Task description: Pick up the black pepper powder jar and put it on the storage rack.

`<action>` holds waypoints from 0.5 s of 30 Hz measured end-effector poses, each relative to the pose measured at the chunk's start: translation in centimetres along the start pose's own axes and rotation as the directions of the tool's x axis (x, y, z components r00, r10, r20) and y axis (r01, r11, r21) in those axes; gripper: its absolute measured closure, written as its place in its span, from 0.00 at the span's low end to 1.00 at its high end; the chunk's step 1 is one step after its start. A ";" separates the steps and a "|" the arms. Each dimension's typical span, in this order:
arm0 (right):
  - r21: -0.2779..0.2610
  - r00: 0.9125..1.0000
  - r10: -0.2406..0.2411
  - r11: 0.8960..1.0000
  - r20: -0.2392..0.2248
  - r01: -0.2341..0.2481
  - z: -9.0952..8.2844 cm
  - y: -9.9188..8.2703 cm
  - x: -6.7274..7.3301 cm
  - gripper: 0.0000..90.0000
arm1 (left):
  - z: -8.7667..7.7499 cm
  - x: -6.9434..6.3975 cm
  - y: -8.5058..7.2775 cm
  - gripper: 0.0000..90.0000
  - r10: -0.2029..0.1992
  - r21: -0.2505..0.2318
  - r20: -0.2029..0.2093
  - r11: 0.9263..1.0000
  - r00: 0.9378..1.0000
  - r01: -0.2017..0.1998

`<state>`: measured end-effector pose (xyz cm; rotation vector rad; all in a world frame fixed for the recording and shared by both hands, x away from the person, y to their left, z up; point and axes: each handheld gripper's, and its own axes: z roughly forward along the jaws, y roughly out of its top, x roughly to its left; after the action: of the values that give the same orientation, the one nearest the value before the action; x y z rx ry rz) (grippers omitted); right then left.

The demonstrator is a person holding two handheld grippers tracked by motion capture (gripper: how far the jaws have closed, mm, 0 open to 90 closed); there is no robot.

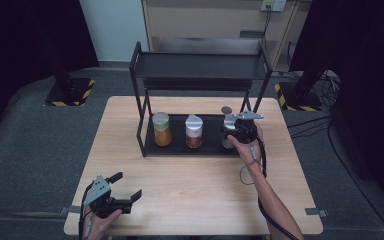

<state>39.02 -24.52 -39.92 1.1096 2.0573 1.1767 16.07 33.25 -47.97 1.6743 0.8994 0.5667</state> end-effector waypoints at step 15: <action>0.006 1.000 0.005 1.000 -0.007 -0.005 0.6 -0.2 0.1 0.35 | 0.0 0.0 0.0 0.01 -0.001 -0.001 -0.001 1.000 1.000 0.001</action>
<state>39.36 -24.17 -40.38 1.1160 2.0654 1.1790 16.06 33.27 -47.98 1.6728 0.9007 0.5674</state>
